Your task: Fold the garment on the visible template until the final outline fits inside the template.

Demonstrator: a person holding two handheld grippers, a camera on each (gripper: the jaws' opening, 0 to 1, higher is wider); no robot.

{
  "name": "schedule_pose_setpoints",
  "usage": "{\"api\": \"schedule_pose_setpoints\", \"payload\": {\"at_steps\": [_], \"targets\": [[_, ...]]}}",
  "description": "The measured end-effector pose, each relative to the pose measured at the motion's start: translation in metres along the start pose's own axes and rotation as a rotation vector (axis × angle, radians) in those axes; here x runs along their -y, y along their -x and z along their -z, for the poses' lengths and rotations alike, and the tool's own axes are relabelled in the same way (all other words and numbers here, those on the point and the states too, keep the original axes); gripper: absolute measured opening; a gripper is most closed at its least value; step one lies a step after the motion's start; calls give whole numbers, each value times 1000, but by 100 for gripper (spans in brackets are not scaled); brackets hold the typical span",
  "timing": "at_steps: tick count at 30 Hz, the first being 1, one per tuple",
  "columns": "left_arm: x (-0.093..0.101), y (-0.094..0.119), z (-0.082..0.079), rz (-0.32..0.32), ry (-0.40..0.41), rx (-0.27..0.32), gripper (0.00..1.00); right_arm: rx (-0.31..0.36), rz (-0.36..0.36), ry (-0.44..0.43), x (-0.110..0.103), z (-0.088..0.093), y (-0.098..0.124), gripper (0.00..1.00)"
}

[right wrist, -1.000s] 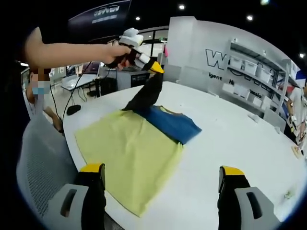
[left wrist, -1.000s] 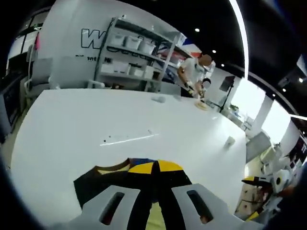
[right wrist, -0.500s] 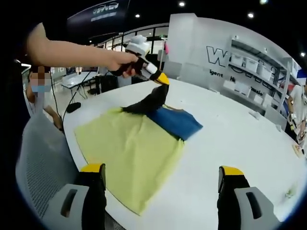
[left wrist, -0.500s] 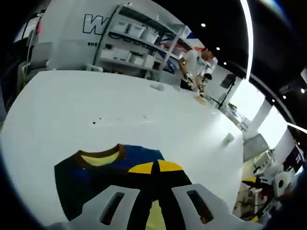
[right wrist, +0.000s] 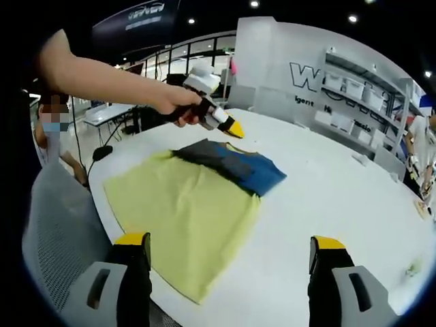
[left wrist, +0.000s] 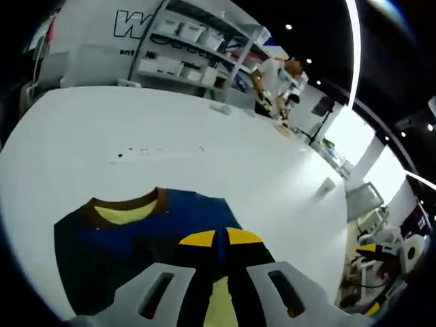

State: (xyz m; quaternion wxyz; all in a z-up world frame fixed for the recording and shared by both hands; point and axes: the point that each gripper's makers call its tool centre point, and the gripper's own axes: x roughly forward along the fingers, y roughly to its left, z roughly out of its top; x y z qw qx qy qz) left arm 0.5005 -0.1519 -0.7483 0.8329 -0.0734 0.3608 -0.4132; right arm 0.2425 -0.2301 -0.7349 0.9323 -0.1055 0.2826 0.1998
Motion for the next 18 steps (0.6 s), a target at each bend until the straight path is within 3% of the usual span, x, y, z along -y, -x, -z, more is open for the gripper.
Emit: {"api": "schedule_pose_setpoints", "payload": {"at_steps": [5,18], "targets": [[-5,8,-2,-15,-33,1,10,3,-3,0,-1,-2,-2,96],[-48,37,-19,-98,-84,22,12,32,-9,-11,2,-17,-10,95]]}}
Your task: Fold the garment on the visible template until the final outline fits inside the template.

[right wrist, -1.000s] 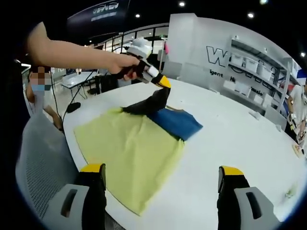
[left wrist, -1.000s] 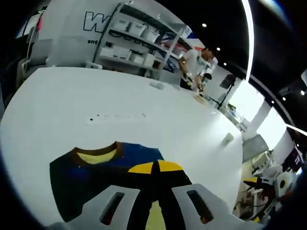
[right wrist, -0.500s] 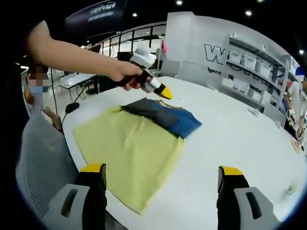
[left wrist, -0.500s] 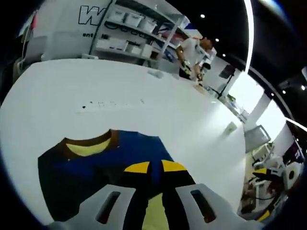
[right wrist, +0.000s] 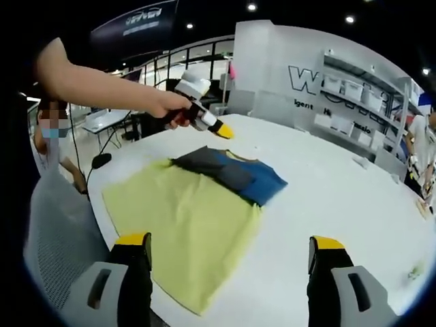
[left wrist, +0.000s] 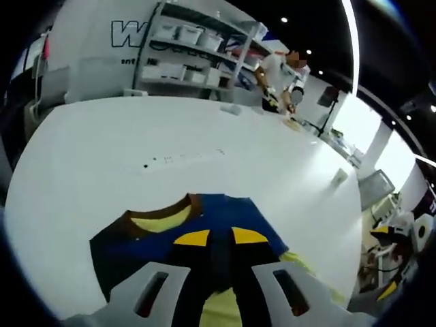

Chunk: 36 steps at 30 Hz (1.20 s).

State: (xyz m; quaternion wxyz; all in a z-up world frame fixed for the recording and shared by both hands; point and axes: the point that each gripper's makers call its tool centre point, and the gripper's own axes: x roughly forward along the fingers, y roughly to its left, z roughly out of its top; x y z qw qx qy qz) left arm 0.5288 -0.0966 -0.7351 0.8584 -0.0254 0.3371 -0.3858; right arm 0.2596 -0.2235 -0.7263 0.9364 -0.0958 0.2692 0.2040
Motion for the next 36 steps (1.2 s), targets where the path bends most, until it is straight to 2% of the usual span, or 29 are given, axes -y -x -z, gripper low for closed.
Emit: {"api": "schedule_pose_setpoints", "payload": {"at_steps": [8,18,25,29,36], "targets": [[-31,13,-2,-48,-4,0,13,2,-20,10,2,-9,-9,94],[-70,29,7,-109,4,-16,14,3,-50,13,3,-18,-26,90],[-98,37,8,-152,12,-22,14,-8,-67,45,8,-25,-45,85],[-107,39,9,-164,6,-26,14,-11,-75,50,10,-28,-54,82],[-130,40,17,-193,15,-49,14,-17,-90,47,16,-34,-76,76]]}}
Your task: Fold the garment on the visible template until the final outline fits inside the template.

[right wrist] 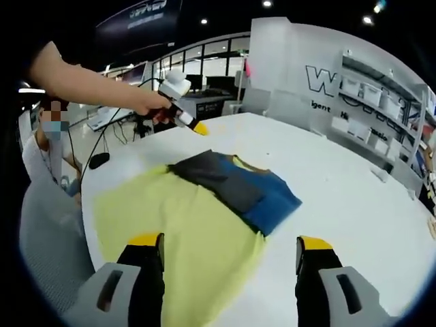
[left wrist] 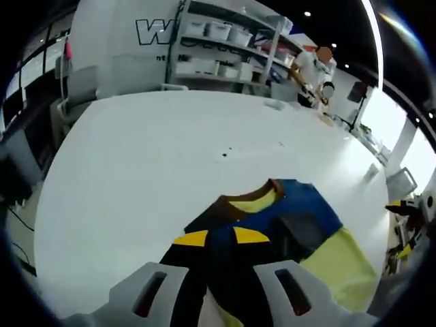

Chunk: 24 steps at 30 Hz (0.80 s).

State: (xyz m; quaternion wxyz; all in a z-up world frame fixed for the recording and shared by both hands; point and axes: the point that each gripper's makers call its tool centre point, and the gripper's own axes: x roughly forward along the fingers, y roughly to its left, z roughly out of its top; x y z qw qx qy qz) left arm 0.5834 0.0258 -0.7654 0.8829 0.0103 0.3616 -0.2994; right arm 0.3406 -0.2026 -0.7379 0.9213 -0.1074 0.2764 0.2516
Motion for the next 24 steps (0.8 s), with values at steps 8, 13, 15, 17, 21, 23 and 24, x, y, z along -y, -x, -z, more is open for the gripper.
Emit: {"api": "schedule_pose_setpoints", "payload": {"at_steps": [8,13,15,17,21,23,24], "targets": [[-12,-4,10,-14,-11,-27,13,-14,-13,24,8,-7,-29,65],[-14,-8,15,-9,-40,-42,13,-43,-21,27,17,-7,-48,60],[-15,-11,16,-10,-56,-45,13,-47,-19,12,21,-8,-54,58],[-15,-13,18,-6,-67,-51,12,-47,-17,0,25,-9,-61,56],[-9,-14,23,-1,-101,-69,12,-50,-18,-15,30,-12,-74,50],[-6,-15,24,-1,-116,-73,12,-53,-18,-20,31,-13,-79,48],[-5,-15,25,0,-118,-74,12,-58,-20,-23,31,-12,-84,47]]}}
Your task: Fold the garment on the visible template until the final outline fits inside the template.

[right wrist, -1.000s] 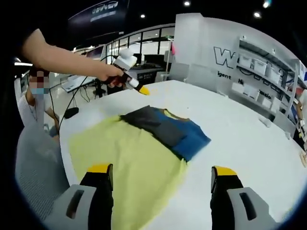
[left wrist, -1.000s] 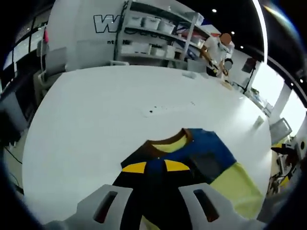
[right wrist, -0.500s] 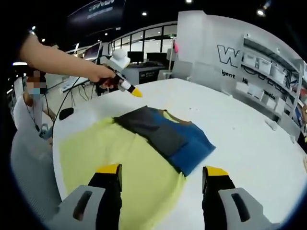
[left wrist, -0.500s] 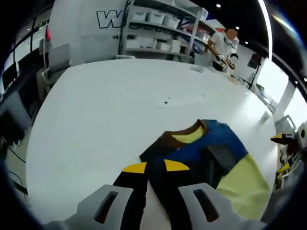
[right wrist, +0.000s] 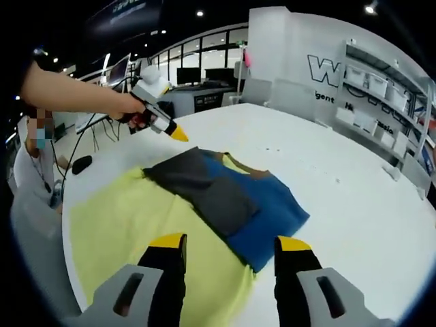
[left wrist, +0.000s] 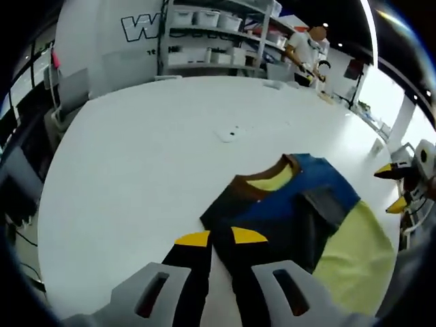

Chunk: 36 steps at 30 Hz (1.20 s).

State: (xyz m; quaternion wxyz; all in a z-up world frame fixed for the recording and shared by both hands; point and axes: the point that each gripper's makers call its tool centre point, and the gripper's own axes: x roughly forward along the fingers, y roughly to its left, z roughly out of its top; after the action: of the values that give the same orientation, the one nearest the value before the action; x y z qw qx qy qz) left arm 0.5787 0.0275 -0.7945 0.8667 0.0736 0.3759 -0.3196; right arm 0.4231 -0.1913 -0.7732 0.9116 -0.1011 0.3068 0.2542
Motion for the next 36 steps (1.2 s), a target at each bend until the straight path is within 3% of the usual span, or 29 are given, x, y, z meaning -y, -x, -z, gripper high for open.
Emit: {"api": "schedule_pose_setpoints", "payload": {"at_steps": [11,19,24,36], "targets": [[8,-8,-2,16,-42,-9,10,-50,-21,-24,1,3,-35,32],[14,-17,2,28,-95,-38,11,-92,-34,-145,9,10,-55,23],[11,-22,7,29,-106,-60,11,-123,-37,-179,11,14,-67,20],[6,-29,14,32,-104,-83,9,-170,-42,-153,6,22,-83,16]]}}
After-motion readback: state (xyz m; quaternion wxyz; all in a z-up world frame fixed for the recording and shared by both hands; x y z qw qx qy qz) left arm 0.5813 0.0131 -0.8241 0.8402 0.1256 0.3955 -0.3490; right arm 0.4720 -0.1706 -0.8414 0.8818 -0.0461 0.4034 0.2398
